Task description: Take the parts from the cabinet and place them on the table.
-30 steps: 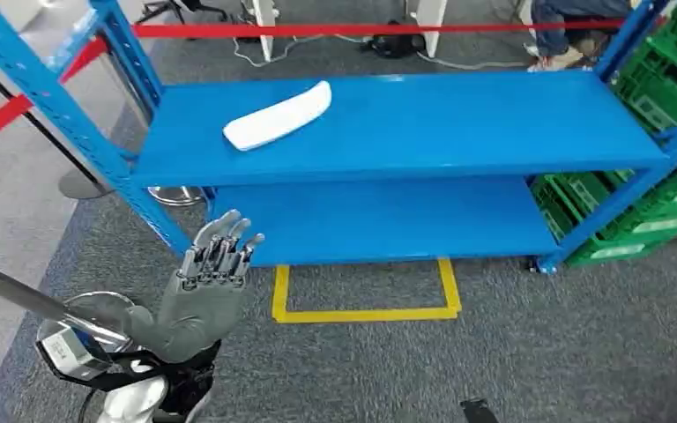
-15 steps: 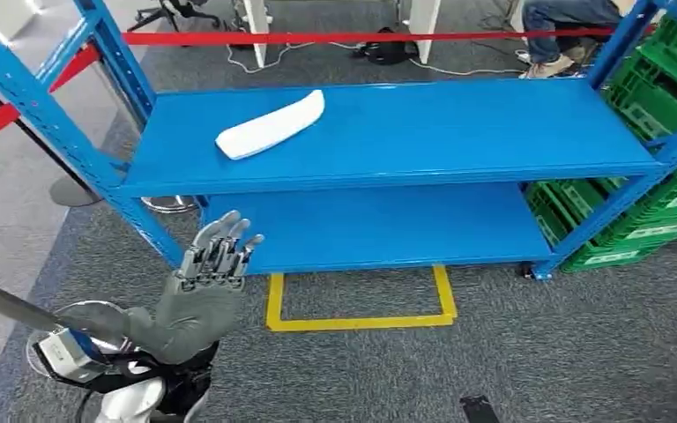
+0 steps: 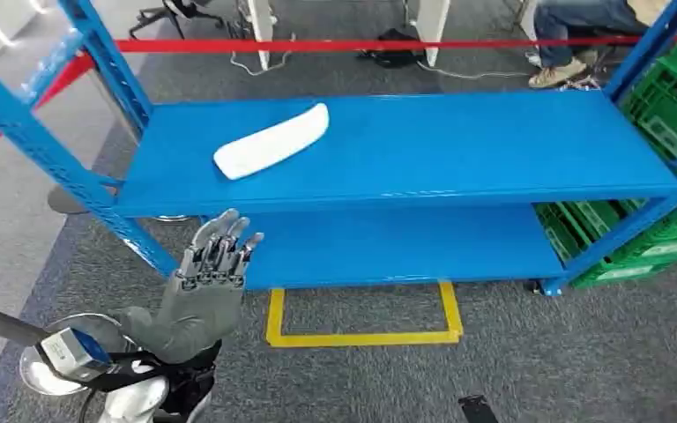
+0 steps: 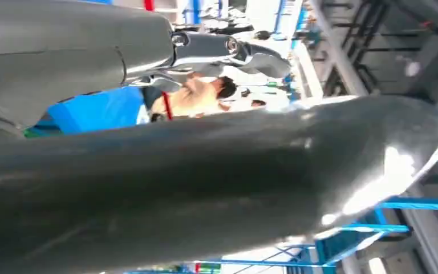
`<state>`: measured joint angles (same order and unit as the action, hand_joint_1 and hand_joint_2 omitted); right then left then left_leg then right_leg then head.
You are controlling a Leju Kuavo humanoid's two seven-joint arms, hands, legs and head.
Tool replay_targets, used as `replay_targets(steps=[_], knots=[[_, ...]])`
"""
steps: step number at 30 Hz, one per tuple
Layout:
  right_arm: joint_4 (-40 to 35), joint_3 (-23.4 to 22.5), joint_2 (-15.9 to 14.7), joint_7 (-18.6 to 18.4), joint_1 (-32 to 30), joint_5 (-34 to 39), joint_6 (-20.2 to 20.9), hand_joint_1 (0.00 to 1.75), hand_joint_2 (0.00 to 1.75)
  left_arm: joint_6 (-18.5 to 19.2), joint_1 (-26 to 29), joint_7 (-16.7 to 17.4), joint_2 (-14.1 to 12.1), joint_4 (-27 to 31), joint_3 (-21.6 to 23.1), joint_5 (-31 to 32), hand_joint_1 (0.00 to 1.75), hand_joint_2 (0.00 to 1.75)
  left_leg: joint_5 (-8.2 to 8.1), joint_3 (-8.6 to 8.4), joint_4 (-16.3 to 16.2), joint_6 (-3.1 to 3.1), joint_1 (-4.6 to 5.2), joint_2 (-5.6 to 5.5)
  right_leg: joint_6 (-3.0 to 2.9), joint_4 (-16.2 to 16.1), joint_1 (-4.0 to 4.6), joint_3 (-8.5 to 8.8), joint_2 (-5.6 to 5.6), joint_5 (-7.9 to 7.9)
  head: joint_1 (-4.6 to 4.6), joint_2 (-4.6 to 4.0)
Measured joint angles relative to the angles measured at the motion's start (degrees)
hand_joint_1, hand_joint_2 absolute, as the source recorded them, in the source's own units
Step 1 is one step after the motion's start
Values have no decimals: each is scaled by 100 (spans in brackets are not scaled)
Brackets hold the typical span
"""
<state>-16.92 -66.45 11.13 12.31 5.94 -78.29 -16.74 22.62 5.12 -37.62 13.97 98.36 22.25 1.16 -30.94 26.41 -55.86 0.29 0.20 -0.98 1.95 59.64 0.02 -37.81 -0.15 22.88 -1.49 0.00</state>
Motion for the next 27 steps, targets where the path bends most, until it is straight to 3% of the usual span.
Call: replay_targets(steps=[2, 3, 6, 7, 8, 9, 11, 12, 13, 16, 17, 18, 19, 21, 22, 23, 24, 26, 27], knots=[[0, 2, -2, 4, 2, -2, 0, 0, 0, 0, 2, -6, -2, 13, 4, -2, 0, 0, 7, 26, -112, 44, 3, 9, -32, -62, -54, 99, -22, 11, 7, 0], [0, 2, -2, 11, 10, -5, 0, 0, 0, 2, 1, -17, -4, 17, 4, -4, 0, 0, -21, 183, -415, 83, 7, 22, -63, -92, -62, 150, -23, 31, 29, 0], [0, 2, -2, 11, 18, -5, -2, 0, 0, 0, 3, -26, -7, 17, 0, -9, 0, 0, -632, 997, -1716, 169, -23, 29, -130, -109, -67, 230, -14, 105, 57, 0], [0, 2, -2, 9, 15, -5, 0, 0, 0, 0, 3, -28, -9, 17, -2, -9, 0, 0, -658, 1165, -1900, 170, -25, 29, -136, -109, -67, 254, -16, 119, 57, 0], [0, 2, -2, 9, 9, -5, 0, 0, 0, 0, 2, -28, -9, 17, -2, -9, 0, 0, -524, 1215, -1846, 162, -25, 30, -132, -109, -67, 284, -22, 138, 57, -2], [0, 2, -2, 9, 11, -5, 0, 0, 0, 0, 2, -28, -9, 17, -2, -9, 0, 0, -265, 1160, -1608, 147, -25, 30, -131, -109, -67, 320, -32, 155, 57, 0], [0, 2, -2, 9, 28, -5, 0, 0, 0, 0, 2, -28, -9, 24, 0, -9, 0, 0, 438, 825, -665, 105, -24, 37, -107, -110, -67, 393, -51, 184, 57, -2], [0, 2, -2, 11, 35, -5, 0, 0, 0, 0, 1, -31, -9, 26, 2, -11, 0, 0, 628, 737, -335, 85, -22, 61, -88, -109, -57, 403, -56, 194, 57, 0], [0, 2, -2, 11, 43, -5, -2, 0, 0, 2, -1, -35, -7, 26, 2, -20, 0, 0, 429, 704, -74, 57, -16, 65, -54, -73, -24, 375, -64, 209, 76, -2], [0, 2, -4, 4, 45, -7, -2, 0, 0, 13, 4, -66, -4, 28, -2, -83, 0, 0, 566, 715, -120, -27, -2, 37, 58, -136, -34, 385, -40, 219, 68, 0], [0, 2, -4, 2, 47, -7, -2, 0, 0, 15, 4, -66, 0, 28, 0, -96, 0, 0, 607, 690, -79, -74, -44, 42, 86, -115, -43, 357, -38, 238, 81, 0], [0, 2, -4, 2, 49, -7, -2, 0, 0, 20, 3, -68, 0, 28, 4, -101, 0, 0, 610, 678, -80, -94, -46, 47, 124, 38, -41, 312, -33, 363, 53, 0], [0, 2, -4, 2, 55, -7, -2, 0, 0, 24, 3, -74, 0, 28, 4, -114, 0, 0, 605, 674, -80, -119, -47, 51, 156, 377, -44, 164, -31, 582, 13, -2], [0, 2, -4, 2, 58, -7, 0, 0, 0, 26, 3, -81, 0, 28, 2, -116, 0, 0, 599, 676, -83, -130, -43, 54, 190, 1332, -54, -279, -30, 1022, 18, 0], [0, 2, -4, 2, 54, -7, 0, 0, 0, 26, 4, -81, 0, 28, 2, -116, 0, 0, 570, 674, -83, -145, -43, 52, 202, 1663, -54, -444, -30, 1102, 18, -2], [0, 2, -4, -2, 53, -11, 0, 0, 0, 35, 4, -83, 0, 28, 2, -120, 0, 0, 565, 664, -83, -149, -43, 49, 206, 1671, -56, -459, -29, 1032, 18, 0], [0, 2, -4, -4, 56, -16, 0, 0, 0, 39, 4, -85, 0, 28, 0, -120, 0, 0, 552, 641, -84, -142, -44, 43, 204, 1409, -60, -325, -28, 829, 15, -2], [0, 2, -4, -4, 69, -18, 0, 0, 0, 50, 4, -90, 0, 28, 0, -122, 0, 0, 511, 570, -87, -100, -56, 32, 196, 337, -72, 227, -23, 312, 15, -2], [0, 2, -4, -4, 73, -18, 0, 0, 0, 52, 4, -94, 0, 28, 0, -122, 0, 0, 486, 542, -89, -64, -52, 33, 202, -70, -81, 430, -19, 239, 15, 0]])
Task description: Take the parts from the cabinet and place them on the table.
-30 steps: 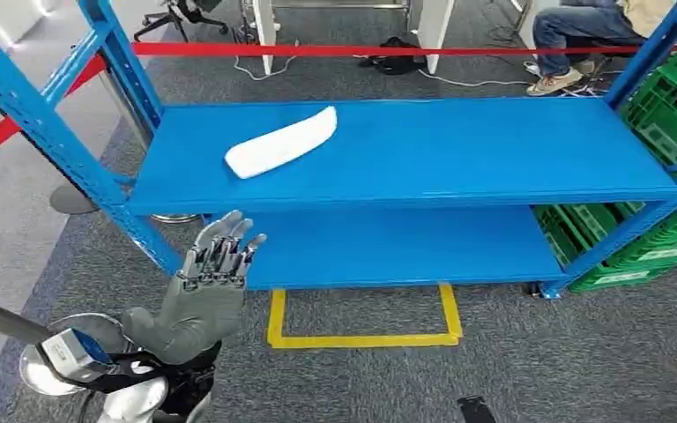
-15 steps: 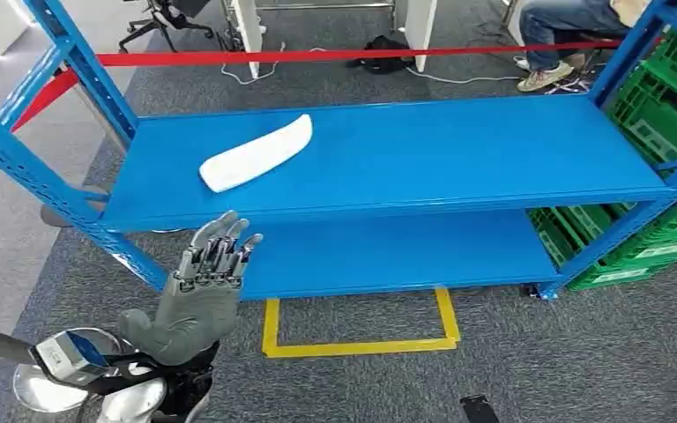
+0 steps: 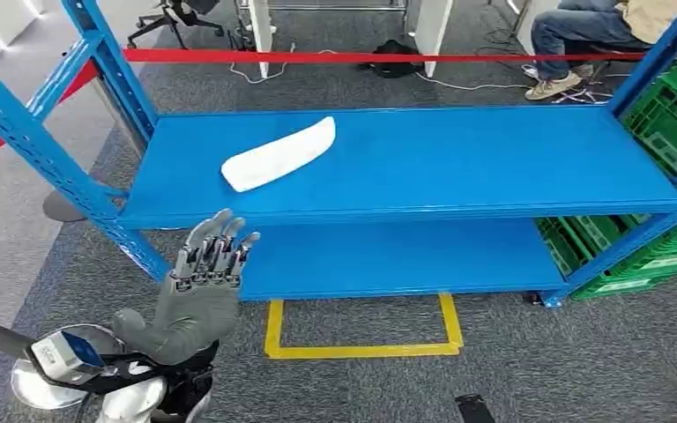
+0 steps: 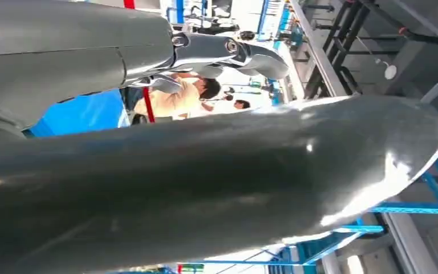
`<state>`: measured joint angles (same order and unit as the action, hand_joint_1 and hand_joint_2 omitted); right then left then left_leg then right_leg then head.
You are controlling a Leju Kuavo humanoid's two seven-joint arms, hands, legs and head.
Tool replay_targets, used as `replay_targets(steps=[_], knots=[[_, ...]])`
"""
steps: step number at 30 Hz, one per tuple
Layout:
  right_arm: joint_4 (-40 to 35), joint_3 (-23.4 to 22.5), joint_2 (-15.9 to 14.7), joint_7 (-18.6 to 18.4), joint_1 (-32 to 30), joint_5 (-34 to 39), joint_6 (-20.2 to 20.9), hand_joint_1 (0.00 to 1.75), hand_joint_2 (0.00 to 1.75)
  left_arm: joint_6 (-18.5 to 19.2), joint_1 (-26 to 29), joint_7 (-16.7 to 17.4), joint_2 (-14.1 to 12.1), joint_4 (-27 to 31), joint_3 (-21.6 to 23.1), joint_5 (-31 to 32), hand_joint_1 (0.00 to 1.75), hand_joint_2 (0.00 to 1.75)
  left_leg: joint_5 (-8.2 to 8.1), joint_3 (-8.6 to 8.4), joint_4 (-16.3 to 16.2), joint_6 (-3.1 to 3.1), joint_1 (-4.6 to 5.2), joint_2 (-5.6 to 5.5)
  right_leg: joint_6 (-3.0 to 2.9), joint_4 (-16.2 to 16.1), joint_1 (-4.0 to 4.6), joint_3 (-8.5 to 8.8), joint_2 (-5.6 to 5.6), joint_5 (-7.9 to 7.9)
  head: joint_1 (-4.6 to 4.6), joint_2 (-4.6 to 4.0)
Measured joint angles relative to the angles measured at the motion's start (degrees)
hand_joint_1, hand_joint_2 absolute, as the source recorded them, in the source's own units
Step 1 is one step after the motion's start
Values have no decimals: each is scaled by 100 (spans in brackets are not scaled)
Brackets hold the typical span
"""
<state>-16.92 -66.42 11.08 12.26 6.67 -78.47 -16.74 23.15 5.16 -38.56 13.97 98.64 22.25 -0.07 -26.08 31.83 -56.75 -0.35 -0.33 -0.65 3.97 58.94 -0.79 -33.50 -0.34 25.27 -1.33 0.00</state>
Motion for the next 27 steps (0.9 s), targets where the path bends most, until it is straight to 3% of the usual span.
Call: replay_targets(steps=[1, 4, 6, 7, 9, 10, 11, 12, 14, 15, 16, 18, 21, 22, 24, 25, 26, 27], knots=[[4, 2, 4, 0, 20, 0, 4, 0, 0, 2, -1, -4, 0, 2, -2, 0, 0, 0, -58, 16, -13, 40, 46, -8, -58, -65, 19, 70, -23, 90, 0, -2], [7, 2, -2, -7, 12, 0, 4, 0, 0, 17, -1, -9, -2, 13, -2, -13, 0, 0, -125, -33, 59, 112, 31, -13, -205, -57, 52, 61, -27, 154, 20, 0], [7, 7, -2, -9, 11, -4, 2, 0, 0, 35, -2, -13, -2, 35, 0, -33, 0, 0, -191, -71, -62, 173, 29, -2, -286, -92, 5, 188, -47, 185, 26, 0], [7, 7, -2, -9, 14, -9, 2, 0, 0, 48, -1, -22, -4, 44, 2, -37, 0, 0, -308, 92, -372, 200, 29, 4, -319, -96, 0, 248, -40, 226, 99, -2], [7, 7, -2, -9, 12, -7, 2, 0, 0, 48, 2, -22, -4, 44, -9, -42, 0, 0, -678, 728, -1371, 238, 24, 11, -336, -96, 1, 344, -29, 303, 98, -2], [7, 7, -2, -9, 3, -2, 2, 0, 0, 48, 6, -22, -4, 44, -18, -44, 0, 0, -738, 1039, -1779, 238, 27, 12, -335, -95, 4, 401, -31, 356, 94, -2], [7, 4, -4, -11, -10, 2, 0, 0, 0, 48, 9, -22, -7, 44, -30, -44, 0, 0, -649, 1208, -1891, 226, 27, 12, -333, -90, 10, 477, -26, 382, 96, -2], [7, 4, -4, -11, -14, 4, 0, 0, 0, 48, 8, -22, -4, 44, -35, -46, 0, 0, -364, 1222, -1717, 201, 29, 12, -331, -93, 15, 576, -40, 446, 96, -2], [7, 4, -4, -7, -9, 4, 0, 0, 0, 48, 8, -20, -4, 44, -37, -52, 0, 0, 387, 966, -860, 118, 55, 11, -291, -98, 21, 778, -80, 598, 101, -2], [7, 4, -4, 0, -20, 7, 0, 0, 0, 46, 9, -22, -4, 44, -39, -55, 0, 0, 720, 821, -367, 55, 80, 13, -280, -118, 15, 782, -87, 684, 94, -2], [13, 4, 0, 0, -11, 9, 2, 0, 0, 39, 14, -20, -4, 44, -48, -59, 0, 0, 737, 751, -161, 26, 127, 11, -244, -89, 75, 855, -95, 780, 98, -2], [13, 4, -2, 4, 3, 11, 0, 0, 0, 33, 13, -17, -2, 44, -57, -59, 0, 0, 653, 749, -158, 37, 105, 17, -208, -198, 55, 927, -104, 834, 63, -2], [13, 7, -2, 7, 18, 9, -2, 0, 0, 33, 13, -17, 4, 48, -55, -59, 0, 0, 599, 626, -24, -40, 56, 9, -118, -314, 47, 1085, -73, 883, 55, 0], [13, 7, -2, 9, 30, 9, -2, 0, 0, 33, 12, -20, 4, 48, -48, -59, 0, 0, 566, 580, -4, -89, 52, 17, -86, -83, 63, 980, -39, 1000, 52, 0], [13, 7, -2, 7, 30, 9, 0, 0, 0, 20, 13, -33, 4, 48, -52, -59, 0, 0, 502, 535, 0, -120, 50, 31, -42, 949, 44, 375, -20, 1456, 35, 0], [13, 7, -2, 0, 23, 7, 0, 0, 0, 9, 13, -42, 4, 48, -52, -59, 0, 0, 478, 521, -1, -122, 50, 29, -25, 1415, 36, 61, -19, 1590, 37, 0], [13, 7, -2, -7, 11, 4, 0, 0, 0, 4, 14, -52, 4, 48, -55, -59, 0, 0, 462, 504, -1, -118, 49, 20, -14, 1640, 29, -149, -19, 1573, 35, 0], [13, 4, -2, -17, 6, 4, 0, 0, 0, -2, 14, -59, 4, 48, -57, -57, 0, 0, 442, 475, -2, -100, 40, 3, 0, 1596, 19, -225, -18, 1402, 33, 0]])
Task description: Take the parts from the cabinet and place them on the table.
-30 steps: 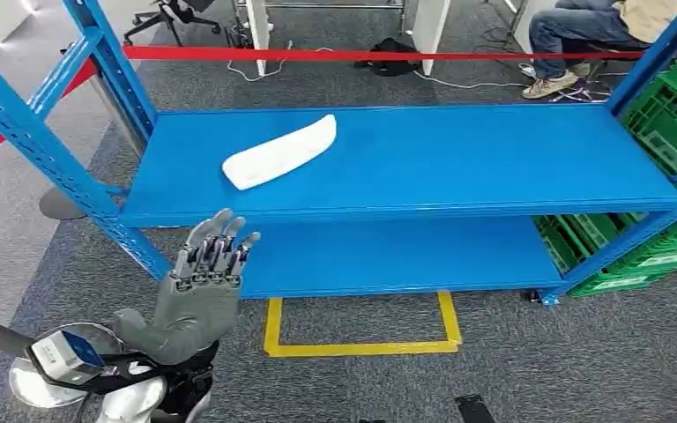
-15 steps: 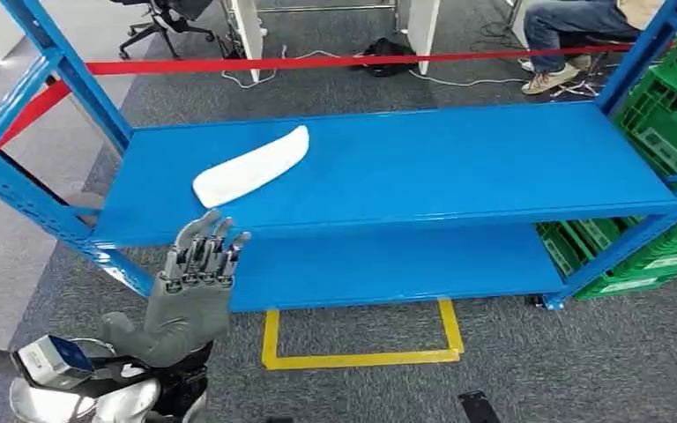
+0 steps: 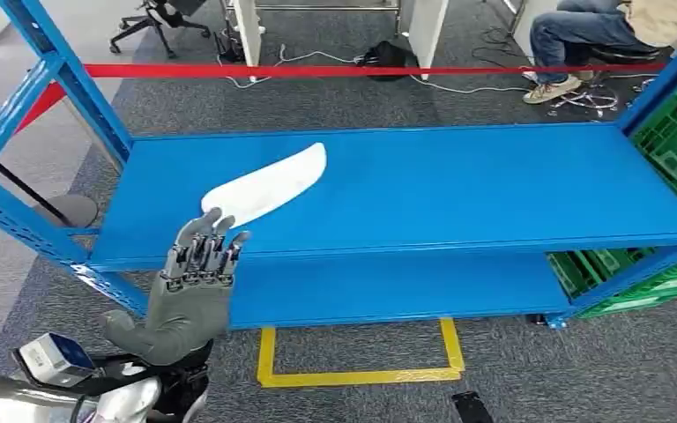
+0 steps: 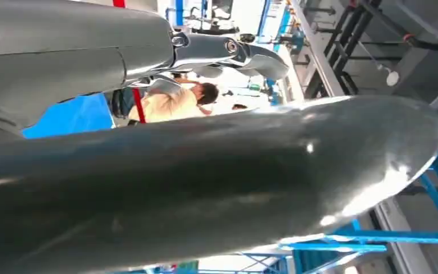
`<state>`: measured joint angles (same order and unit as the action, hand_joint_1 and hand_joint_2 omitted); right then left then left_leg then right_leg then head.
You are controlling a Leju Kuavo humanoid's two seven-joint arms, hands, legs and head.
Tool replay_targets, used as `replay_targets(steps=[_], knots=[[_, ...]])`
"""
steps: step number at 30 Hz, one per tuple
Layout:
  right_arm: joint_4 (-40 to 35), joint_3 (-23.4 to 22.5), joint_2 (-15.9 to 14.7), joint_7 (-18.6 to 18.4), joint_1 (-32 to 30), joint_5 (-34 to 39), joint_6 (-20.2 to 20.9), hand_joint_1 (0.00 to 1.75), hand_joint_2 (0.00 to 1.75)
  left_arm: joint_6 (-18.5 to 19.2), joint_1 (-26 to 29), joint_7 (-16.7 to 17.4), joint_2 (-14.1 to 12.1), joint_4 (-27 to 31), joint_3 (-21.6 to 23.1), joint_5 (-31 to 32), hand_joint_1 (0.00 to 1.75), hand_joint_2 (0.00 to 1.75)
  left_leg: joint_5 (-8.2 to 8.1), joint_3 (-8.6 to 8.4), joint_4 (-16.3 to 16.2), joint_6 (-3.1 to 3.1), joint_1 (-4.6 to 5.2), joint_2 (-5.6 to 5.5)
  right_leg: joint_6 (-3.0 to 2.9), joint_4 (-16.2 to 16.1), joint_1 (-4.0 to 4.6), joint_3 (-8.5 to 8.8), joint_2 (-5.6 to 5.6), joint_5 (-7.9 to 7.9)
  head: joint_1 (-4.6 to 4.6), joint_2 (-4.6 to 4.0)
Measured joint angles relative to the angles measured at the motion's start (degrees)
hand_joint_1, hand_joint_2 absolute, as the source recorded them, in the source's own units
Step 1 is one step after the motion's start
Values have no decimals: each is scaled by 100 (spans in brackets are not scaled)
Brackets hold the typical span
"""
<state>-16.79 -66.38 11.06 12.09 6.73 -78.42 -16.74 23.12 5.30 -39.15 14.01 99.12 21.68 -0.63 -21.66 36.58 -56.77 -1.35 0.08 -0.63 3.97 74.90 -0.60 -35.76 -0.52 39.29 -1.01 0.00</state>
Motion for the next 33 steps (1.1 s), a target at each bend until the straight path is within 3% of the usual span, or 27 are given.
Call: replay_targets(steps=[1, 3, 4, 5, 8, 9, 10, 13, 14, 15, 16, 18, 19, 20, 22, 24, 25, 26, 28, 29, 30, 31, 33], knots=[[0, 0, 0, 0, 1, 0, 0, 0, 0, -11, 0, -4, 0, 0, -2, 0, 0, 0, -28, -50, -1, 28, -11, -13, 12, -324, -15, 48, 1, -345, 2, 0], [0, 2, -7, 0, 12, -2, 0, 0, 0, -28, 0, -15, 0, 0, -4, 4, 0, 0, -85, -153, -11, 100, -39, -15, 69, -1300, -59, 362, 6, -1054, -2, 0], [4, 2, 0, 0, 11, -2, 2, 0, 0, -37, -1, -15, 0, 0, -4, 7, 0, 0, -116, -166, -48, 146, 0, -20, 104, -1604, -92, 416, 10, -1163, -22, -2], [4, 2, 2, 0, 19, -2, 4, 0, 0, -48, -1, -17, 0, 4, -7, 7, 0, 0, -141, -155, -77, 173, 5, -34, -26, -1619, -82, 441, -52, -1157, -15, 0], [4, 0, 0, -7, 10, -2, 2, 0, 0, -55, 1, -33, -2, 13, -13, 15, 0, 0, -86, -156, -21, 263, -22, -36, -172, -1605, -44, 423, -48, -1190, 15, 0], [4, 2, 0, -7, 14, -2, 2, 0, 0, -59, 3, -33, -2, 15, -22, 15, 0, 0, -127, -139, -54, 289, -30, -20, -218, -1619, -61, 426, -44, -1217, 13, 0], [4, 2, -2, -4, 17, -2, 2, 0, 0, -66, 3, -37, -2, 22, -24, 15, 0, 0, -275, -76, -220, 312, -29, -1, -248, -1619, -61, 426, -43, -1222, 44, 0], [4, 0, -2, -2, 10, -2, 2, 0, 0, -68, 9, -42, -4, 28, -44, 15, 0, 0, -935, 556, -1569, 347, -28, 1, -278, -1618, -48, 416, -19, -1216, 66, 0], [4, 0, -2, -2, 7, -2, 2, 0, 0, -68, 11, -41, -4, 28, -55, 15, 0, 0, -1009, 724, -1893, 340, -29, 1, -286, -1617, -41, 416, -13, -1210, 61, 0], [4, 0, -2, -2, 9, -2, 2, 0, 0, -68, 12, -42, -4, 28, -63, 15, 0, 0, -915, 718, -1879, 324, -28, 0, -293, -1617, -38, 424, -14, -1204, 63, 0], [4, 0, -2, -2, 13, -2, 2, 0, 0, -70, 13, -41, -4, 28, -70, 15, 0, 0, -718, 610, -1632, 304, -28, 1, -291, -1617, -35, 435, -19, -1197, 66, 0], [4, 2, -2, -2, 18, -2, 0, 0, 0, -109, 13, -48, -2, 37, -76, 7, 0, 0, -214, 113, -667, 241, -20, 1, -270, -1617, -33, 480, -31, -1171, 66, 0], [4, 2, -2, 0, 19, -2, 0, 0, 0, -142, 16, -48, -2, 48, -81, 4, 0, 0, -105, -98, -261, 203, -11, 10, -252, -1619, -34, 491, -33, -1153, 66, 0], [4, 2, -2, 0, 24, 2, -4, 0, 0, -185, 20, -48, 0, 63, -89, -2, 0, 0, -198, -188, -78, 198, -6, 6, -204, -1582, 16, 471, -43, -1113, 74, 0], [4, 0, -4, 2, 12, 9, -11, 0, 0, -227, 35, -48, 2, 83, -120, -20, 0, 0, -219, -152, -100, 188, 2, -10, -160, -1633, 1, 470, -23, -1119, 63, 0], [2, 0, -4, 17, 12, 13, -11, 0, 0, -284, 66, -50, 22, 135, -194, -22, 0, 0, -198, -185, -39, 125, -34, -12, -84, -1654, -7, 486, -19, -1096, 66, 0], [2, 0, -4, 26, 11, 13, -11, 0, 0, -299, 76, -48, 28, 160, -230, -20, 0, 0, -207, -200, -33, 100, -41, -6, -56, -1536, -5, 435, -3, -1010, 41, -2], [2, 2, -4, 33, 11, 22, -11, 0, 0, -317, 81, -48, 31, 175, -260, -15, 0, 0, -217, -206, -33, 69, -42, -1, -38, -1197, -3, 269, 3, -808, 6, 0], [2, 0, -7, 33, 4, 28, -11, 0, 0, -356, 94, -46, 37, 175, -321, 0, 0, 0, -234, -206, -33, 44, -35, 1, -6, -234, -5, -224, 3, -391, 4, 0], [2, 0, -7, 33, -5, 31, -11, 0, 0, -365, 101, -33, 42, 175, -356, 0, 0, 0, -238, -211, -34, 40, -34, 1, 3, 131, -4, -430, 3, -308, -4, 0], [2, 0, -7, 33, -11, 31, -11, 0, 0, -369, 108, -26, 44, 175, -391, 0, 0, 0, -241, -222, -34, 38, -34, -1, 7, 192, -6, -502, 4, -379, -2, -2], [2, 0, -7, 33, -13, 31, -11, 0, 0, -369, 113, -26, 46, 175, -415, 0, 0, 0, -256, -246, -34, 38, -35, -5, 4, -46, -6, -420, 5, -610, -4, -2], [2, 0, -13, 33, -5, 33, -11, 0, 0, -369, 121, -24, 57, 175, -459, 2, 0, 0, -294, -322, -35, 74, -40, -13, -14, -1069, -14, 41, 9, -1202, -6, -2]])
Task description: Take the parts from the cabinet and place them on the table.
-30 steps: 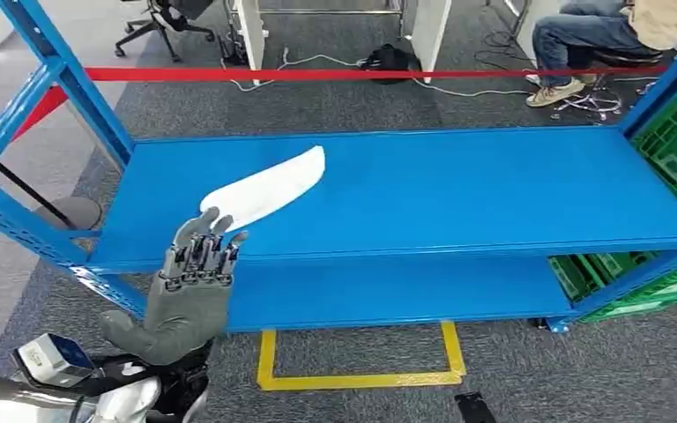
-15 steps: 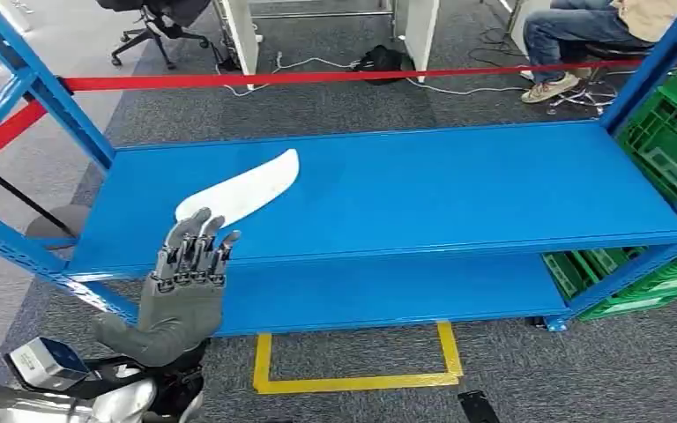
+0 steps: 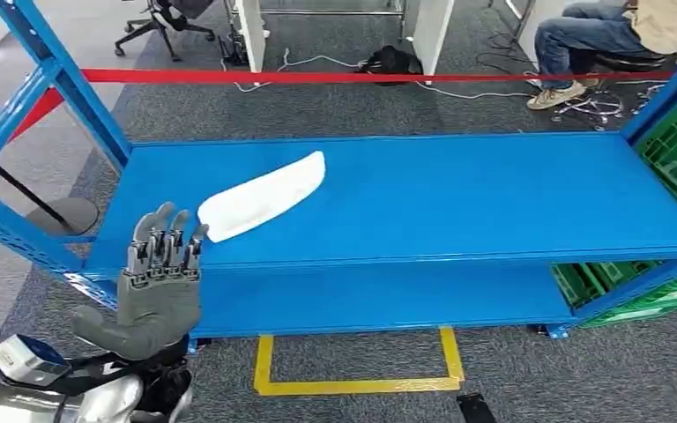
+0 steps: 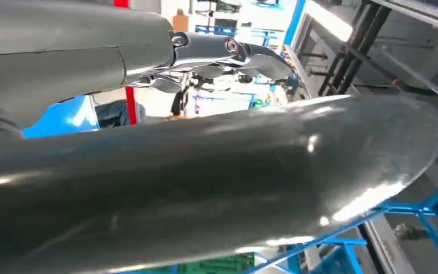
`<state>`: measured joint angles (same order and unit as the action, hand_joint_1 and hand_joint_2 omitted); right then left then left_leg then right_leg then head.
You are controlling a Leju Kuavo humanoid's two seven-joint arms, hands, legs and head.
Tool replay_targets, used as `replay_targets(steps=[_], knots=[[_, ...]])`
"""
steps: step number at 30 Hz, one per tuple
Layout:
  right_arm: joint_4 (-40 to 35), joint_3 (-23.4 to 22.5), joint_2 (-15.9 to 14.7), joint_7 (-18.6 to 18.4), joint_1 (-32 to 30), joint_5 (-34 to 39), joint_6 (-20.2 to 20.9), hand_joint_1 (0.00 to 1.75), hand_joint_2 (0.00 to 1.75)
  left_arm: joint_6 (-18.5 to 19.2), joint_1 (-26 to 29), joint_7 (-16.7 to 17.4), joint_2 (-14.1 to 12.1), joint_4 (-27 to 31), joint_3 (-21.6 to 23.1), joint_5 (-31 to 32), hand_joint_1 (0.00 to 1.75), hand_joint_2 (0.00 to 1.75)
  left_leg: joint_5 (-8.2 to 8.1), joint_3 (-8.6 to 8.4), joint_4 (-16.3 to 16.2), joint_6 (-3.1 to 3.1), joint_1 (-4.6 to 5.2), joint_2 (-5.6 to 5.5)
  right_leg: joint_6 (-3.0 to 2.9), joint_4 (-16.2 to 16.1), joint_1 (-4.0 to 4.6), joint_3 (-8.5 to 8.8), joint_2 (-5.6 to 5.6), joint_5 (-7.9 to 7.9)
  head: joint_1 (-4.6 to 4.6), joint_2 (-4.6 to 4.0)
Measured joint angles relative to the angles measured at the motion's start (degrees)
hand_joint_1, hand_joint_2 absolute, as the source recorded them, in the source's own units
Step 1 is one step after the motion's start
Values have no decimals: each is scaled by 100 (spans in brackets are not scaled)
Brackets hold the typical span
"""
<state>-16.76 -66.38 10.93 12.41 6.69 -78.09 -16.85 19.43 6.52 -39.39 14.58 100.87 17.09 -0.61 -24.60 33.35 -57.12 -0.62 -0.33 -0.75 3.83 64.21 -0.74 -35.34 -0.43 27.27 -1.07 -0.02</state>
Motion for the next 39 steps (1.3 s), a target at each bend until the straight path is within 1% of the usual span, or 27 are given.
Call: replay_targets(steps=[1, 2, 3, 5, 6, 7, 8, 9, 10, 11, 12, 13, 14, 15, 16, 17, 18, 19, 20, 21, 23, 26, 28, 33, 39], knots=[[0, 0, -4, 0, 4, 0, 0, 0, 0, 0, 5, 0, 2, 0, -24, 0, 0, 0, -23, -33, 0, 31, -2, 0, -1, -452, -7, 208, 4, -162, 0, 0], [0, 2, -2, 0, 13, 0, 2, 0, 0, 0, 10, 0, 2, 4, -46, 0, 0, 0, -43, -27, -36, 69, 51, -5, -36, -562, 13, 276, -17, -96, 2, 2], [2, 2, -2, 2, 16, 0, 4, 0, 0, 0, 12, 0, 2, 13, -55, 0, 0, 0, -27, -17, -29, 94, 48, -7, -97, -550, 12, 266, -32, -117, 17, 2], [0, 0, -9, 22, -2, 20, 31, 0, 0, 0, 13, 2, 2, 15, -55, 4, 0, 0, -1, -21, 12, 140, 31, -7, -159, -535, 40, 245, -34, -113, 11, 2], [0, -7, -13, 77, -4, 74, 99, 0, 175, -4, 13, 2, 2, 15, -57, 18, 0, 0, -15, -22, 9, 172, 30, -8, -210, -566, 10, 253, -32, -141, 11, 2], [0, -11, -13, 140, 3, 134, 186, 0, 175, -40, 15, 4, 2, 24, -64, 79, 0, 0, -92, -2, -51, 203, 29, 1, -241, -575, -7, 260, -29, -154, 9, 0], [0, -11, -13, 199, 14, 175, 260, 0, 175, -112, 17, 4, 2, 35, -68, 167, 0, 0, -270, 108, -286, 230, 31, 9, -275, -576, -12, 259, -27, -153, 53, 2], [0, -11, -13, 232, 16, 197, 311, 0, 175, -195, 19, 4, 2, 35, -79, 272, 0, 0, -498, 303, -708, 253, 19, 11, -282, -575, -12, 255, -23, -150, 79, 2], [0, -11, -13, 243, 8, 205, 328, 0, 175, -271, 22, 4, 2, 35, -90, 367, 0, 0, -730, 555, -1226, 268, 14, 12, -289, -575, -10, 251, -13, -146, 79, 2], [0, -11, -13, 243, -7, 208, 330, 0, 175, -310, 25, 2, 2, 35, -103, 394, 0, 0, -876, 770, -1663, 275, 15, 12, -292, -575, -10, 249, -1, -144, 79, 0], [0, -11, -13, 243, -19, 210, 330, 0, 175, -326, 30, 2, 2, 35, -123, 411, 0, 0, -865, 869, -1829, 279, 14, 12, -292, -575, -10, 251, 1, -144, 79, 2], [0, -11, -13, 240, -22, 212, 330, 0, 175, -334, 34, -2, 2, 35, -145, 415, 0, 0, -720, 823, -1724, 271, 11, 13, -291, -575, -12, 255, -2, -143, 81, 2], [0, -11, -13, 240, -20, 203, 330, 0, 175, -334, 36, -4, 4, 35, -158, 415, 0, 0, -486, 670, -1408, 259, 7, 14, -285, -574, -14, 265, -7, -139, 81, 2], [0, -11, -13, 240, -18, 194, 339, 0, 175, -332, 37, -4, 5, 37, -169, 417, 0, 0, -224, 435, -934, 265, -13, 19, -282, -570, -39, 280, -14, -129, 79, 2], [0, -11, -13, 240, -16, 177, 363, 0, 175, -323, 40, -7, 7, 42, -173, 420, 0, 0, 12, 167, -420, 385, -55, 33, -268, -548, -48, 292, -24, -108, 72, 2], [-9, -11, -37, 240, -12, 170, 372, 0, 175, -319, 41, -7, 4, 41, -177, 420, 0, 0, -51, 16, -151, 616, -91, 31, -218, -476, 63, 250, -36, -58, 96, 0], [-11, -11, -65, 240, -14, 164, 380, 0, 175, -315, 42, -7, 24, 48, -179, 422, 0, 0, -80, 14, -100, 463, -107, -12, -254, -425, 42, 210, -48, -32, 166, 2], [-11, -11, -61, 240, -19, 153, 382, 0, 175, -304, 43, -7, 24, 46, -182, 422, 0, 0, -112, 32, -108, 198, -82, -5, -238, -445, 60, 208, -62, -50, 102, 2], [-9, -11, -61, 234, -30, 151, 380, 0, 175, -299, 43, -7, 24, 44, -182, 422, 0, 0, -84, 33, -108, 284, -81, -3, -221, -477, 58, 220, -49, -62, 98, 2], [-9, -11, -61, 229, -33, 151, 382, 0, 175, -299, 43, -7, 24, 46, -182, 422, 0, 0, -83, 33, -106, 260, -72, -7, -208, -503, 49, 227, -44, -71, 100, 2], [-9, -11, -61, 225, -24, 149, 380, 0, 175, -297, 43, -7, 24, 46, -184, 422, 0, 0, -88, 32, -106, 240, -66, -8, -170, -546, 45, 263, -43, -95, 81, 2], [-9, -11, -61, 212, -27, 149, 378, 0, 175, -295, 43, -7, 24, 46, -184, 422, 0, 0, -92, 34, -107, 204, -50, -8, -141, -571, 30, 271, -45, -111, 74, 2], [-9, -11, -61, 203, -25, 151, 374, 0, 175, -293, 43, -7, 24, 46, -186, 420, 0, 0, -90, 34, -108, 201, -39, -8, -120, -573, 19, 270, -45, -115, 76, 2], [-9, -11, -61, 173, -27, 153, 372, 0, 175, -295, 43, 35, 24, 44, -188, 417, 0, 0, -81, 34, -107, 186, -34, -8, -106, -574, 15, 265, -45, -118, 81, 2], [-9, -11, -61, 192, -32, 168, 376, 0, 175, -339, 40, 269, 24, 26, -188, 629, 0, 0, -73, 32, -103, 184, -36, -8, -105, -571, 19, 261, -46, -120, 81, 2]])
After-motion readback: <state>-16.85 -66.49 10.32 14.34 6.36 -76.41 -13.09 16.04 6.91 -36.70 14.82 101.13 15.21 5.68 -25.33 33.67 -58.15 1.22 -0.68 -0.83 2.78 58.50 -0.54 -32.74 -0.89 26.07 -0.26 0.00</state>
